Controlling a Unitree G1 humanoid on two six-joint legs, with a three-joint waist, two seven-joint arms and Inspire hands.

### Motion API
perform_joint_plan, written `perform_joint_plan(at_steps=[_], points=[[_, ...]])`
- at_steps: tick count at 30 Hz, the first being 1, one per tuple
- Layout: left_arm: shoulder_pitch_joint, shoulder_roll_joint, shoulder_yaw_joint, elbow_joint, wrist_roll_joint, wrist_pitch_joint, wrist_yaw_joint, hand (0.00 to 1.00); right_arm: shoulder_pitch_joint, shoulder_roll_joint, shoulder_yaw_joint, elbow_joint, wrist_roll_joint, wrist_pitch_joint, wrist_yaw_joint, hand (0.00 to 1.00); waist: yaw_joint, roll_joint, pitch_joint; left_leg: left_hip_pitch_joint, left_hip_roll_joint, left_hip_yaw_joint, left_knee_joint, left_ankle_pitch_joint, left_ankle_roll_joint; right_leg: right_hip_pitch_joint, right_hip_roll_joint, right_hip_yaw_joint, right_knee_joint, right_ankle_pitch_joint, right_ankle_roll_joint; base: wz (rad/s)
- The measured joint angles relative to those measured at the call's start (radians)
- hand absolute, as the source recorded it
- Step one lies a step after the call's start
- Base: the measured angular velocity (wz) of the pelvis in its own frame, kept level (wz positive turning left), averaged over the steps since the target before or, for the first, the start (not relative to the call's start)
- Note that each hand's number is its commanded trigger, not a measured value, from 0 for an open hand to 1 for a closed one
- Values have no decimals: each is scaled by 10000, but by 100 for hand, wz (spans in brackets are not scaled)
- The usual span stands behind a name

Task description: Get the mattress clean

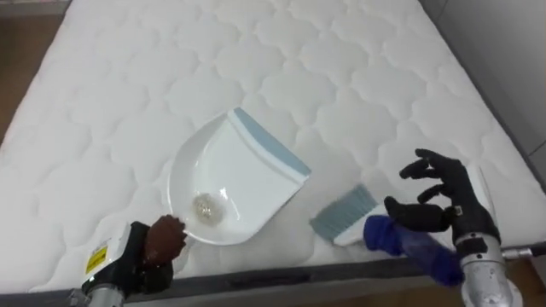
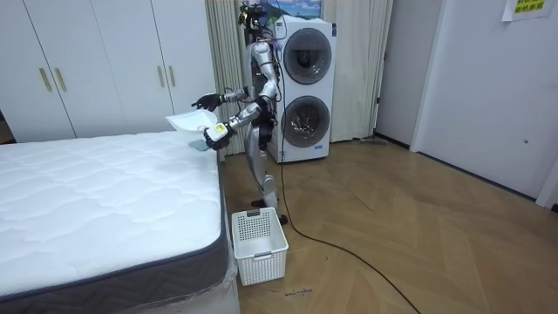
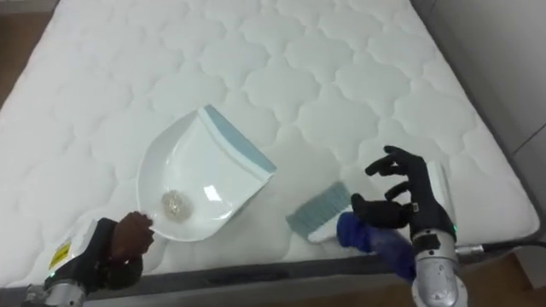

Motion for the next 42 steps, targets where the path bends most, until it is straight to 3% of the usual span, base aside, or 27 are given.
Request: perform_joint_plan(at_steps=[2, 7, 8, 12, 15, 17, 20, 23, 25, 27, 28, 29, 30, 31, 32, 33, 34, 35, 36, 37, 38, 39, 40, 42], points=[[-7, -9, 0, -3, -12, -3, -95, 100, -2, 111, 16, 0, 62, 36, -61, 0, 14, -8, 6, -31, -55, -261, 60, 33, 66, 135, -51, 18, -77, -24, 40, 43], [-53, -55, 9, -11, -32, -13, -204, 100, -35, 112, 7, -1, 194, 34, -506, 0, -242, -33, 15, -422, -485, -1691, 154, 288, 234, 679, 121, 350, -709, -57, 136, 81], [-53, -64, 10, -13, -32, -14, -204, 100, -40, 112, 7, -2, 191, 31, -531, 0, -244, -32, 13, -459, -547, -1816, 151, 309, 236, 732, 148, 355, -784, -53, 142, 69], [119, -224, 318, -270, -34, -14, -206, 100, -102, 86, -5, -7, 208, 31, -667, 0, -14, -114, -2, -707, -710, -2645, 178, 422, 193, 979, 251, 341, -1042, -139, 156, 60], [132, -303, 405, -369, -158, -19, -206, 100, -186, 29, 37, -16, 404, 28, -897, 0, 419, -117, -2, -822, -695, -2985, 224, 474, 113, 1075, 379, 334, -1151, -139, 153, 48], [158, -420, 488, -370, -211, -8, -206, 100, -209, 27, 54, -16, 568, 28, -1007, 0, 600, -116, -2, -925, -707, -3277, 232, 514, 46, 1147, 416, 187, -1162, -155, 127, 52], [284, -642, 621, -371, -415, 19, -235, 100, -414, 94, 113, -14, 804, 29, -1326, 0, 790, -117, -2, -1255, -705, -3336, 342, 584, -8, 1209, 427, -475, -1158, -202, 82, 62], [278, -752, 640, -372, -464, 113, -452, 100, -492, 150, 111, 9, 952, 29, -1713, 0, 636, -163, 19, -1743, -676, -2495, 594, 784, 104, 1396, 408, -1269, -1136, -310, 10, 117], [217, -769, 639, -366, -583, 115, -501, 100, -492, 155, 115, 69, 1044, 30, -1937, 0, 612, -231, 61, -1995, -631, -1572, 581, 1033, 281, 1492, 392, -1630, -1133, -408, -8, 121], [144, -794, 636, -366, -1031, 116, -495, 100, -523, 161, 114, 271, 1171, 0, -2299, 0, 606, -261, 91, -2269, -669, -643, 281, 1584, 557, 1487, 418, -1946, -1128, -475, -100, 162], [96, -794, 635, -365, -1167, 118, -477, 100, -592, 159, 114, 518, 1188, -9, -2512, 0, 610, -296, 119, -2344, -713, -252, -119, 1981, 689, 1444, 397, -2385, -1194, -519, -165, 148], [80, -808, 638, -366, -1200, 118, -475, 100, -604, 150, 113, 582, 1219, -9, -2606, 0, 607, -318, 125, -2407, -705, 32, -305, 2156, 756, 1443, 311, -2759, -1299, -530, -174, 131], [69, -845, 699, -361, -1359, 123, -453, 100, -721, 145, 119, 599, 1231, -4, -2695, 0, 633, -395, 169, -2736, -506, 1092, 221, 2004, 836, 1432, 141, -3917, -1486, -812, -147, 115], [115, -895, 681, -201, -1597, 156, -477, 100, -735, 171, 119, 606, 1215, 30, -2704, 0, 553, -288, 184, -2896, 162, 2028, 1677, 1085, 883, 1619, 183, -4854, -1447, -825, -97, 110], [147, -892, 682, -169, -1608, 195, -494, 100, -706, 209, 119, 604, 1216, 45, -2705, 0, 530, -247, 159, -2833, 454, 2374, 2269, 709, 831, 1748, 207, -5305, -1442, -849, -51, 107], [157, -890, 682, -162, -1668, 232, -499, 100, -681, 224, 119, 586, 1217, 102, -2711, 0, 483, -192, 132, -2632, 1012, 2768, 3111, 111, 638, 1954, 242, -6009, -1362, -928, 67, 114], [127, -900, 670, -167, -1733, 234, -502, 100, -685, 227, 116, 436, 1221, 229, -2710, 0, 393, -83, 95, -2558, 1401, 2822, 3564, -230, 435, 2077, 213, -6489, -1045, -1087, 157, 120], [94, -921, 643, -168, -1760, 259, -506, 100, -694, 221, 107, 326, 1226, 269, -2713, 0, 363, -20, 119, -2654, 1381, 2724, 3466, -280, 421, 2148, 177, -6632, -729, -1181, 198, 119], [8, -947, 540, -165, -1741, 412, -514, 100, -699, 253, 111, 254, 1233, 280, -2740, 0, 331, -19, 126, -2627, 1139, 2482, 3108, -337, 548, 2036, -11, -6442, -143, -1285, 118, 121], [-57, -946, 492, -166, -1732, 471, -510, 100, -687, 312, 108, 175, 1240, 279, -2774, 0, 215, -83, 95, -2517, 765, 2081, 2615, -291, 651, 1816, -231, -5796, 473, -1347, 5, 120], [-93, -946, 478, -164, -1740, 483, -504, 100, -688, 338, 104, 135, 1243, 275, -2805, 0, 138, -122, 97, -2443, 589, 1935, 2398, -268, 740, 1630, -330, -5510, 794, -1382, -56, 113], [-122, -958, 449, -166, -1742, 491, -481, 100, -717, 359, 108, 101, 1295, 225, -2813, 0, 202, -114, 100, -2409, 383, 1617, 2197, -131, 817, 1270, -493, -4813, 1342, -1511, -218, 70], [-133, -956, 449, -172, -1735, 486, -463, 100, -770, 374, 116, 81, 1376, 135, -2812, 0, 407, -45, 123, -2427, 321, 1411, 2126, -103, 822, 791, -510, -4084, 1325, -1564, -258, 50], [-98, -947, 514, -163, -1735, 487, -450, 100, -702, 381, 137, 58, 1333, 92, -2823, 0, 486, -4, 95, -2419, 113, 1148, 2149, -98, 838, 327, -736, -3734, 1490, -1565, -125, 51]])
